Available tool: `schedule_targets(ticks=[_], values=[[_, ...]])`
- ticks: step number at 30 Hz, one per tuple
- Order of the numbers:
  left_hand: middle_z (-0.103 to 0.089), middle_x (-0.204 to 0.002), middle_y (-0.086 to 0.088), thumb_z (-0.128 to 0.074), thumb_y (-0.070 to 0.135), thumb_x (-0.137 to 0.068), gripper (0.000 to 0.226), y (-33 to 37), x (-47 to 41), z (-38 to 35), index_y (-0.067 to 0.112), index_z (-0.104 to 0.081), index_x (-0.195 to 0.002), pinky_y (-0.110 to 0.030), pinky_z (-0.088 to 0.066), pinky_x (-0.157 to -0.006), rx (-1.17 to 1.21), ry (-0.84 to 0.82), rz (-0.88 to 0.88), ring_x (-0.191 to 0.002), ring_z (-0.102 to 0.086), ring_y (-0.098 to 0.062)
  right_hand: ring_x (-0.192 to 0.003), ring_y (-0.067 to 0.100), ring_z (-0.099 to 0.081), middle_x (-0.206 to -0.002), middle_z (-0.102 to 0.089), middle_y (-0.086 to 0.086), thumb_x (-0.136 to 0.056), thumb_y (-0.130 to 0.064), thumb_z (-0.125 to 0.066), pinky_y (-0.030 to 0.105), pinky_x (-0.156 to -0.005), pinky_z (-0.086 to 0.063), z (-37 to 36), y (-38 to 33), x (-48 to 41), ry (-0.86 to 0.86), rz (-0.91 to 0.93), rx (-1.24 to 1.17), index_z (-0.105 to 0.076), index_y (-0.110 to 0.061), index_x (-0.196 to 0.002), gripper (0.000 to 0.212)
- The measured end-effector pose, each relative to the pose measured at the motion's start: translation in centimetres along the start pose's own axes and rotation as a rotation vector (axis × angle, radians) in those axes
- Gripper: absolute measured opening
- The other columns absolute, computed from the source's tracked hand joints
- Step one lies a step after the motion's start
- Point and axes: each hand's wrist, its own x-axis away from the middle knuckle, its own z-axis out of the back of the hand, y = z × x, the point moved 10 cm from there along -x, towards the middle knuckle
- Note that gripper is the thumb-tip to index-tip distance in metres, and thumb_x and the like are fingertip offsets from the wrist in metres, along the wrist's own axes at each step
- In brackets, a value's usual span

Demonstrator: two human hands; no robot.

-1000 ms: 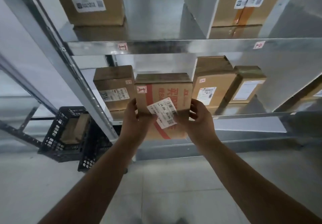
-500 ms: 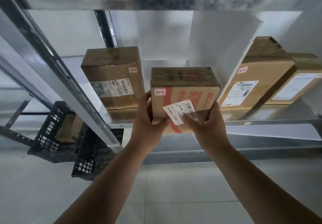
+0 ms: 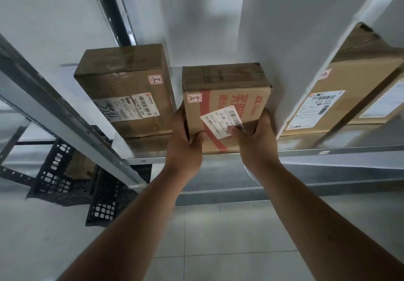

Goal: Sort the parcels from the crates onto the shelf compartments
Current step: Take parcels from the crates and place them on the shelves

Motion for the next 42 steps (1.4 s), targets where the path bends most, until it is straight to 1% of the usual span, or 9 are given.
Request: schedule_targets(ticks=[4,9,14,20,25,29,32,36,42], values=[[-0.064,-0.140,0.007,-0.063,-0.007,-0.096,0.074,0.3,-2.5,-0.7,0.024,-0.034,-0.157,-0.005,-0.049,-0.095,-0.009,-0.008,0.021,-0.126,-0.063,-0.006,-0.118,0.012,-0.069,-0.129,-0.071,-0.020,-0.092,-0.017,-0.078,0.041,-0.105,-0.057,-0.9,0.3,-2.1,0.059,-0.027,0.018,-0.045,-0.036,-0.142,0.063],[-0.060,-0.147,0.001,-0.060,-0.005,-0.098,0.075,0.2,-4.3,-1.2,0.023,-0.028,-0.160,0.005,-0.042,-0.089,-0.052,0.024,0.024,-0.131,-0.059,-0.015,-0.112,0.013,-0.067,-0.116,-0.066,-0.028,-0.097,-0.030,-0.072,0.034,-0.098,-0.052,-1.6,0.2,-4.1,0.055,-0.041,0.088,-0.037,-0.041,-0.147,0.062],[-0.052,-0.135,0.014,-0.059,-0.005,-0.099,0.073,0.0,-5.4,-1.3,0.017,-0.028,-0.162,0.009,-0.036,-0.085,-0.062,0.045,0.042,-0.119,-0.052,-0.001,-0.106,0.008,-0.062,-0.126,-0.070,-0.016,-0.099,-0.027,-0.072,0.028,-0.092,-0.045,-2.1,0.1,-5.4,0.031,-0.017,0.065,-0.036,-0.034,-0.152,0.064],[-0.048,-0.128,0.021,-0.057,-0.004,-0.101,0.075,0.3,-5.3,-1.4,0.021,-0.025,-0.164,-0.007,-0.038,-0.096,-0.109,0.055,0.075,-0.120,-0.048,0.000,-0.119,0.019,-0.068,-0.134,-0.070,-0.008,-0.099,-0.025,-0.072,0.037,-0.102,-0.055,-2.2,-0.1,-5.5,0.007,-0.034,0.050,-0.034,-0.033,-0.153,0.067],[-0.058,-0.149,0.003,-0.059,0.000,-0.102,0.075,1.0,-4.4,-1.2,0.024,-0.025,-0.164,-0.023,-0.042,-0.111,-0.140,0.037,0.101,-0.136,-0.056,-0.017,-0.123,0.018,-0.064,-0.144,-0.064,-0.009,-0.104,-0.027,-0.066,0.030,-0.102,-0.047,-1.7,-0.4,-4.1,-0.018,-0.086,0.091,-0.032,-0.034,-0.162,0.067],[-0.052,-0.158,0.001,-0.063,0.006,-0.102,0.084,1.5,-3.4,-1.2,0.026,-0.015,-0.168,-0.029,-0.039,-0.117,-0.121,0.054,0.128,-0.143,-0.051,-0.020,-0.103,0.016,-0.058,-0.154,-0.050,-0.007,-0.105,-0.036,-0.065,0.008,-0.071,-0.053,-1.2,0.3,-1.5,-0.072,-0.230,0.072,-0.010,-0.035,-0.170,0.085],[-0.039,-0.168,0.003,-0.075,0.027,-0.094,0.108,-0.2,-1.6,-1.5,0.032,0.003,-0.168,-0.042,-0.036,-0.124,-0.065,0.055,0.199,-0.151,-0.042,-0.019,-0.147,0.027,-0.046,-0.166,-0.040,0.003,-0.094,-0.052,-0.074,0.029,-0.113,-0.043,-0.6,0.0,1.2,-0.032,-0.221,0.056,-0.017,-0.023,-0.170,0.100],[-0.057,-0.148,0.015,-0.074,0.030,-0.094,0.090,0.3,3.3,-1.3,0.035,-0.020,-0.166,-0.026,-0.049,-0.107,-0.069,0.067,0.177,-0.129,-0.056,0.009,-0.141,0.028,-0.054,-0.156,-0.054,0.003,-0.100,-0.044,-0.069,0.034,-0.110,-0.043,-1.1,0.8,5.2,-0.111,-0.197,0.048,-0.042,-0.025,-0.156,0.066],[-0.061,-0.149,0.004,-0.063,0.032,-0.105,0.040,1.1,12.5,0.7,0.027,-0.057,-0.144,-0.041,-0.043,-0.120,0.025,0.083,0.307,-0.137,-0.057,-0.012,-0.141,0.020,-0.056,-0.157,-0.055,-0.002,-0.100,-0.051,-0.065,0.030,-0.112,-0.041,-0.5,0.8,10.9,-0.210,-0.243,-0.008,-0.047,-0.027,-0.154,0.062]])
